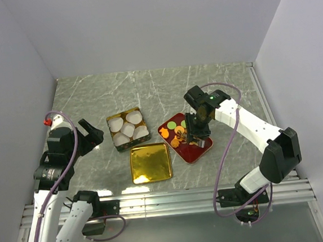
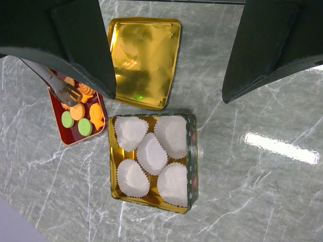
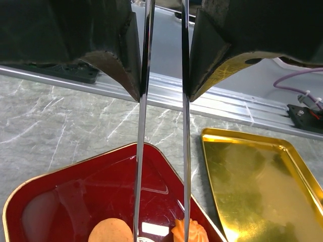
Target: Pack the cookies
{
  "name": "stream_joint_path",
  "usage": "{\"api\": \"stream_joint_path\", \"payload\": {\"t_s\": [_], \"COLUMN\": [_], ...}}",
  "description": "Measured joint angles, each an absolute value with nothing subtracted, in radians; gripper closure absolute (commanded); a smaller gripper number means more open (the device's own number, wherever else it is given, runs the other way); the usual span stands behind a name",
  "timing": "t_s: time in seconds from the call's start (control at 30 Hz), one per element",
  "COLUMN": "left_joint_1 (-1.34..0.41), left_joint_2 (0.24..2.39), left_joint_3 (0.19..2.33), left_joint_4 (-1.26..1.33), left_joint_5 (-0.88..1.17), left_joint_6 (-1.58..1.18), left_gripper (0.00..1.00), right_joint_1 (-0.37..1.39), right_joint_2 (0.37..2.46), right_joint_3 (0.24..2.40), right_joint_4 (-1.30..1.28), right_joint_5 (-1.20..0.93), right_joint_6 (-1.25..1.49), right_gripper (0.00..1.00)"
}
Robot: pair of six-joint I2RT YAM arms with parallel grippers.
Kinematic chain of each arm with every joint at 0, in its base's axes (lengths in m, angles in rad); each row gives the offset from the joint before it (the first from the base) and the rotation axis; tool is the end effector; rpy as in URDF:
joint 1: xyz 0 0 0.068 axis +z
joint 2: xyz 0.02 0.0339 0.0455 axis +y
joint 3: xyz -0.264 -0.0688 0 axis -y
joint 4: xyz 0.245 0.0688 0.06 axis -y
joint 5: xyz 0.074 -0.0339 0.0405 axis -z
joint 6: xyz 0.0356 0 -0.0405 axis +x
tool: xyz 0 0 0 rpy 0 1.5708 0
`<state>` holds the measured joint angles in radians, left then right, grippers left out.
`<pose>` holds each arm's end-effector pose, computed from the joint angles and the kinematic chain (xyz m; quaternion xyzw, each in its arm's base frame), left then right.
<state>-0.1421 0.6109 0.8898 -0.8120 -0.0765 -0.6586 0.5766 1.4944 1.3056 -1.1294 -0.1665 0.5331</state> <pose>0.1163 -0.0139 0.3344 -0.2399 0.8341 -0.1625 0.4693 0.2307 0.1571 0.2840 -0.0320 0.9881 0.1362 0.0632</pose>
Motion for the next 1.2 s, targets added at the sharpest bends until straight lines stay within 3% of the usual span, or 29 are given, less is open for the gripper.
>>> {"api": "stream_joint_path", "payload": {"t_s": [0.93,1.1,1.2], "left_joint_1": [-0.142,-0.142,-0.142], "left_joint_2": [0.611,0.611,0.611], "left_joint_3": [0.887,0.887,0.887], "left_joint_4": [-0.812,-0.812,-0.812], "left_joint_5": [-0.076,-0.076,-0.076], "left_joint_6": [-0.659,-0.659,-0.659], "left_gripper": [0.09,0.09,0.09], "right_joint_1": [0.579,0.579,0.579], "right_joint_2": [1.440,1.440,1.440], "right_joint_3": [1.453,1.505,1.525], "right_joint_4": [-1.229,-1.243,-1.249], "right_joint_5": [-0.188,-0.188,-0.186], "right_joint_6": [0.550,0.553,0.553], "right_gripper": [0.92,0.92,0.86]}}
